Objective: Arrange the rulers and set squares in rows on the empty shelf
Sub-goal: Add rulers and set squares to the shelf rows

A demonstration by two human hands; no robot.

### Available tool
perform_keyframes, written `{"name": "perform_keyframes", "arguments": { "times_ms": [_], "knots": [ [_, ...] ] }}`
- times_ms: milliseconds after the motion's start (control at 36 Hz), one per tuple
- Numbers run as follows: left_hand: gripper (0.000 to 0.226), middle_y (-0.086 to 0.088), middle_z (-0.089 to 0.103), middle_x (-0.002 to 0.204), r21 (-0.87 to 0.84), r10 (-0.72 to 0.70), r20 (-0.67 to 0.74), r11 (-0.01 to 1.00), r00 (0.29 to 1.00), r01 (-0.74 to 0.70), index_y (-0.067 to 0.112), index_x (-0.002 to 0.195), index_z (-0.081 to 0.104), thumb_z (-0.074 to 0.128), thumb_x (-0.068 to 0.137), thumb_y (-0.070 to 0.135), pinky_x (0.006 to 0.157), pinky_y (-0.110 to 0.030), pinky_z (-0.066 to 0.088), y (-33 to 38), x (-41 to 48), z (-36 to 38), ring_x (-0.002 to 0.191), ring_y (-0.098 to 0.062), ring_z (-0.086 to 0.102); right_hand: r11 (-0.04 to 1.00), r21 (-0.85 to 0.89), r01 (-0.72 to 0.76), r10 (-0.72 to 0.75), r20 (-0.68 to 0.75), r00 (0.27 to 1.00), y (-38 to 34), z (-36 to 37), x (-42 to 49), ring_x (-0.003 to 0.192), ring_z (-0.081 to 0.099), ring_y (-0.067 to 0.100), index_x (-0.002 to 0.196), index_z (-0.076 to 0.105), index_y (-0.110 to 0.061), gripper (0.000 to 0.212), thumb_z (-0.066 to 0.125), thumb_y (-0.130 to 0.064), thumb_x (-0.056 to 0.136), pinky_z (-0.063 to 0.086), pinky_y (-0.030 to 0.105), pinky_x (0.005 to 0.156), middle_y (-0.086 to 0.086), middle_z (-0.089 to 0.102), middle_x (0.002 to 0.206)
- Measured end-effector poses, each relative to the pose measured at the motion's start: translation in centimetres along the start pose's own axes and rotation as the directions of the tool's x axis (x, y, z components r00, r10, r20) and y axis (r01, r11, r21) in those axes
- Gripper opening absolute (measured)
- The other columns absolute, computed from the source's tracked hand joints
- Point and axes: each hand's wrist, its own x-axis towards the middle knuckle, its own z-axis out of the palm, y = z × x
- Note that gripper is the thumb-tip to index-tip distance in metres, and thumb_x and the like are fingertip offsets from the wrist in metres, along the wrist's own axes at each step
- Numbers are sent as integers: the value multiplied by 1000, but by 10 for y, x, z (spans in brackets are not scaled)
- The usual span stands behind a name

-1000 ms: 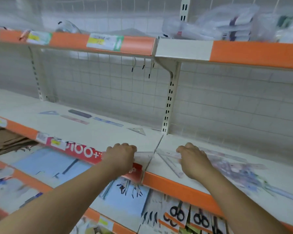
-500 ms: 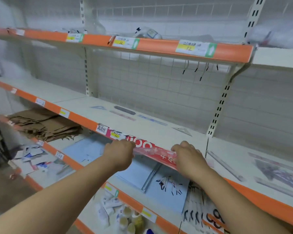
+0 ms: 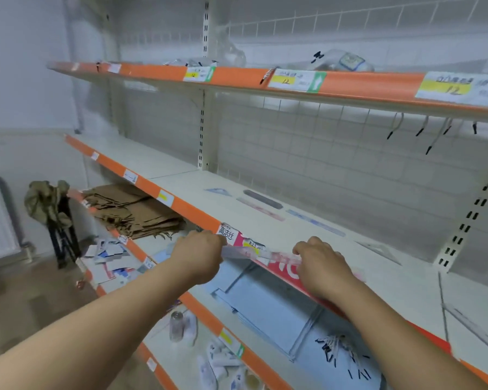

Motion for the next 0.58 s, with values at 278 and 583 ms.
{"name": "perform_keyframes", "arguments": {
  "times_ms": [278,583],
  "knots": [
    [31,-6,53,125,93,-77,-4,993,997,77,21,129,50,46,98,21,81,-36,36,-39,79,-15,116,-29,50,999,26,32,-33,22,999,-23,10,97,114,47,25,125,49,-18,38,42,-7,89,41,36,93,4,47,124],
    [28,-3,54,117,40,-55,35,998,998,54,28,125,52,45,98,25,83,-37,41,-68,145,-3,111,-26,50,1000,11,12,-12,76,997,-31,15,154,114,47,23,128,48,-19,39,41,-10,90,41,36,96,4,47,124]
  ]
}}
